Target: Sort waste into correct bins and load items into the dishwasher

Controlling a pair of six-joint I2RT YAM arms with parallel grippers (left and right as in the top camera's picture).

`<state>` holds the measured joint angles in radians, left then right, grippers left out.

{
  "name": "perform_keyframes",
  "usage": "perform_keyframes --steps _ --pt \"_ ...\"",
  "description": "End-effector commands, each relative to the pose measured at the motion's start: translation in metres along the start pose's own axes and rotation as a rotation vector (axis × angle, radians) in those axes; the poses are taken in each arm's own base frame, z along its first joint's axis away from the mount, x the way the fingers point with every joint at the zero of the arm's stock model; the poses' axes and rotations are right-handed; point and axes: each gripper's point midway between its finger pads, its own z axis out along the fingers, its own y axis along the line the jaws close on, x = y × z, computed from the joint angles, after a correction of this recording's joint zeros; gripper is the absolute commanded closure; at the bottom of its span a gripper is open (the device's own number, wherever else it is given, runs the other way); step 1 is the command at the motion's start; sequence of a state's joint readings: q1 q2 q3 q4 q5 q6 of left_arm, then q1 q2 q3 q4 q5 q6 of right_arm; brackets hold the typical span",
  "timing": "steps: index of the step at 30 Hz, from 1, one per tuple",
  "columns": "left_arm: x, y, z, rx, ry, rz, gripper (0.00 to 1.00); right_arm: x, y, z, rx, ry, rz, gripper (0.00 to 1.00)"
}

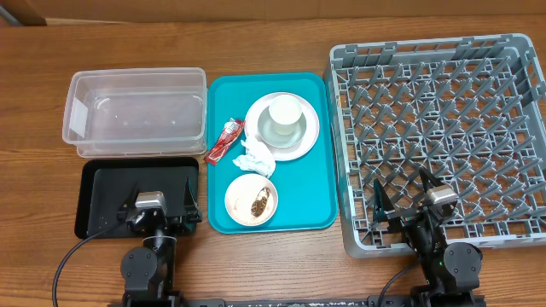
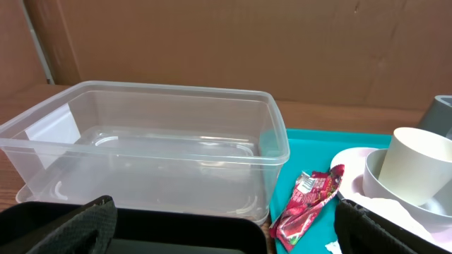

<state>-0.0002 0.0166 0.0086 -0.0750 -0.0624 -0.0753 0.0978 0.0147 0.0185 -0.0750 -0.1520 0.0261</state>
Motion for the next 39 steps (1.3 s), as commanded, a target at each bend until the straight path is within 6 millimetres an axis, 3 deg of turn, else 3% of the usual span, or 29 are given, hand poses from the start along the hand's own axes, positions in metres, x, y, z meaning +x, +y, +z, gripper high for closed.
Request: perform_keyframes --steps 1,36,39 --pt "-0.001 -0.0024 -0.0004 0.012 -0.009 0.0 0.0 0.001 -0.003 -0.0002 0.013 -0.008 -0.004 0.0" --pt "-0.0012 -0.0024 -0.0004 0.013 -0.009 0.0 0.0 0.001 -0.003 -0.0002 0.013 -0.008 -0.004 0.0" --pt "-0.0031 -0.01 -0.0007 0.057 -0.015 -0.03 0.0 0.001 -0.003 -0.0002 0.013 -0.008 -0.004 0.0"
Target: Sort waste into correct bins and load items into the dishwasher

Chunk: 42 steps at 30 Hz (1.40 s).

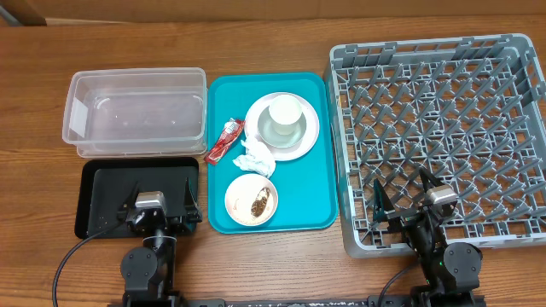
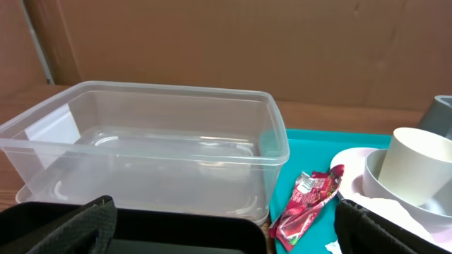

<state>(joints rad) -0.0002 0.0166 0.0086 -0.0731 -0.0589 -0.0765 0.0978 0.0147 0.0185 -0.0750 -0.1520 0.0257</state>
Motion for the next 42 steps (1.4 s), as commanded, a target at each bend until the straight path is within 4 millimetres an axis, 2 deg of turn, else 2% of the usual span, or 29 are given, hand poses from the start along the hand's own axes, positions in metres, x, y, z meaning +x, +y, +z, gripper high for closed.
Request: perform_keyframes --steps 1,5,9,10,12,15,20,23,24,28,31,34,40,42 --pt "-0.003 -0.018 -0.001 0.105 -0.013 -0.054 0.0 0.001 -0.003 0.0 0.013 -0.008 -0.004 0.0" --pt "-0.003 -0.052 -0.008 0.303 0.009 -0.114 0.0 0.001 -0.003 0.0 0.013 -0.008 -0.004 0.0" --pt "-0.005 -0.068 -0.014 0.405 0.012 -0.127 0.0 0.001 -0.003 0.0 0.013 -0.008 -0.004 0.0" --pt "-0.009 -0.08 -0.02 0.483 0.002 -0.127 0.0 0.001 -0.003 0.0 0.013 -0.008 -0.004 0.0" --pt "-0.013 -0.092 -0.027 0.564 -0.011 -0.118 0.0 0.001 -0.003 0.0 0.013 -0.008 -0.004 0.0" --pt "-0.02 -0.101 -0.034 0.622 -0.007 -0.169 0.0 0.001 -0.003 0.0 0.013 -0.008 -0.004 0.0" --pt "-0.057 -0.106 -0.049 0.657 -0.019 -0.231 0.0 0.001 -0.003 0.0 0.013 -0.008 -0.004 0.0" --pt "-0.089 -0.105 -0.061 0.637 -0.039 -0.228 0.0 0.001 -0.003 0.0 0.013 -0.007 -0.004 0.0" --pt "-0.107 -0.106 -0.068 0.64 -0.048 -0.222 0.0 0.001 -0.003 0.0 0.013 -0.008 -0.003 0.0" --pt "-0.137 -0.112 -0.077 0.659 0.0 -0.214 0.0 0.001 -0.003 0.0 0.013 -0.008 -0.004 0.0" --pt "-0.148 -0.119 -0.075 0.679 0.103 -0.221 0.0 0.001 -0.003 0.0 0.013 -0.008 -0.004 0.0" --pt "-0.151 -0.128 -0.067 0.714 0.245 -0.226 0.0 0.001 -0.003 0.0 0.013 -0.008 -0.004 0.0" --pt "-0.141 -0.143 -0.047 0.748 0.567 -0.308 0.0 0.001 -0.003 0.0 0.013 -0.008 -0.004 0.0" --pt "-0.134 -0.154 -0.037 0.813 0.644 -0.348 0.0 0.001 -0.003 0.0 0.013 -0.008 -0.004 0.0"
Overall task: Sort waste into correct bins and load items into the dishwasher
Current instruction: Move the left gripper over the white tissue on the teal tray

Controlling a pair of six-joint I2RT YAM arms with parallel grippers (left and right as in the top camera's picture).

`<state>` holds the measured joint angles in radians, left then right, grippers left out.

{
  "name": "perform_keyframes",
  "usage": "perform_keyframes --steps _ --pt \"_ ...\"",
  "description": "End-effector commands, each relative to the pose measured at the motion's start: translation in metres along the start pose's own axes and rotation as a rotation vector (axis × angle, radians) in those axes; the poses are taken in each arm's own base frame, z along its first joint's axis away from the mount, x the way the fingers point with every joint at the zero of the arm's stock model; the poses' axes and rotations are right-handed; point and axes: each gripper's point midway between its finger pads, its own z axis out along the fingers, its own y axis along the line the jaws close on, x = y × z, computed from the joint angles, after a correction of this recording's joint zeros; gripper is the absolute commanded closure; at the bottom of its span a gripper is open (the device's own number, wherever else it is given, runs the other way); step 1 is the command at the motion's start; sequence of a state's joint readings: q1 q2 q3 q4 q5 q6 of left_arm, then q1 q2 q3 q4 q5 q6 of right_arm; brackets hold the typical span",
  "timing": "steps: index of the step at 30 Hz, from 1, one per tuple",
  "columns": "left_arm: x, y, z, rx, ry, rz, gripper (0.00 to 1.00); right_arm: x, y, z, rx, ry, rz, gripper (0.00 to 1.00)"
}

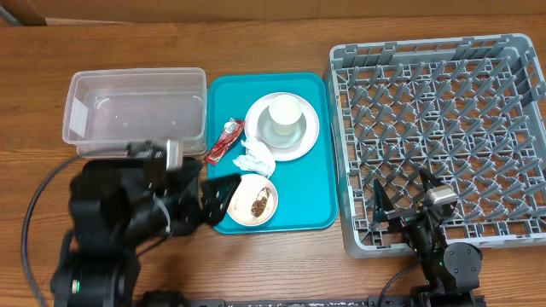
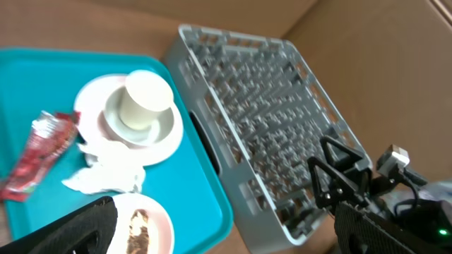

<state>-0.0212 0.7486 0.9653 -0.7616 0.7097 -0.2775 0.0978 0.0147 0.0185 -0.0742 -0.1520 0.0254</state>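
On the teal tray (image 1: 303,183) lie a red wrapper (image 1: 225,141), a crumpled white napkin (image 1: 254,157), a small plate with brown food scraps (image 1: 252,200), and a white plate holding a bowl and cup (image 1: 283,124). My left gripper (image 1: 220,198) hovers open at the tray's left edge beside the small plate, nothing between its fingers. The left wrist view looks down on the wrapper (image 2: 35,154), napkin (image 2: 104,178), small plate (image 2: 145,224) and cup (image 2: 147,99). My right gripper (image 1: 403,198) stands open over the front edge of the grey dish rack (image 1: 444,111).
A clear plastic bin (image 1: 136,115) sits at the back left. The black tray in front of it is mostly covered by my left arm. The rack (image 2: 268,120) fills the right side of the table, close to the teal tray's right edge.
My left arm has risen from its rest over the black tray and swung right; its open gripper is now at the teal tray's left edge, its camera tilted down on the tray. The right arm is unchanged.
At both earlier moments the two arms rested low at the table's front, the left over the black tray facing the clear bin, the right at the rack's front edge. Only the left arm has moved since, over to the teal tray. All items lie where they were.
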Motion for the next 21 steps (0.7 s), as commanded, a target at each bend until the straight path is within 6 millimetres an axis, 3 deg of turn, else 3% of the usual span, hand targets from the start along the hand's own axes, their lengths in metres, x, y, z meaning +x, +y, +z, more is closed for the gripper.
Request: perform_keyframes --steps 1,12,16,19,21 --pt "-0.002 -0.011 0.019 0.13 0.101 -0.026 0.0 0.001 -0.003 0.0 0.013 -0.007 -0.003 0.0" --pt "0.034 -0.008 0.075 0.315 0.386 -0.21 0.0 0.001 -0.003 0.0 0.013 -0.007 -0.003 0.0" --pt "0.054 -0.021 0.092 0.344 0.47 -0.184 0.08 0.001 -0.003 0.0 0.013 -0.007 -0.003 0.0" --pt "0.065 -0.021 0.111 0.27 0.495 -0.143 0.11 0.001 -0.003 0.0 0.013 -0.007 -0.003 0.0" --pt "0.07 -0.02 0.123 0.196 0.492 -0.138 0.19 0.001 -0.003 0.0 0.013 -0.007 -0.003 0.0"
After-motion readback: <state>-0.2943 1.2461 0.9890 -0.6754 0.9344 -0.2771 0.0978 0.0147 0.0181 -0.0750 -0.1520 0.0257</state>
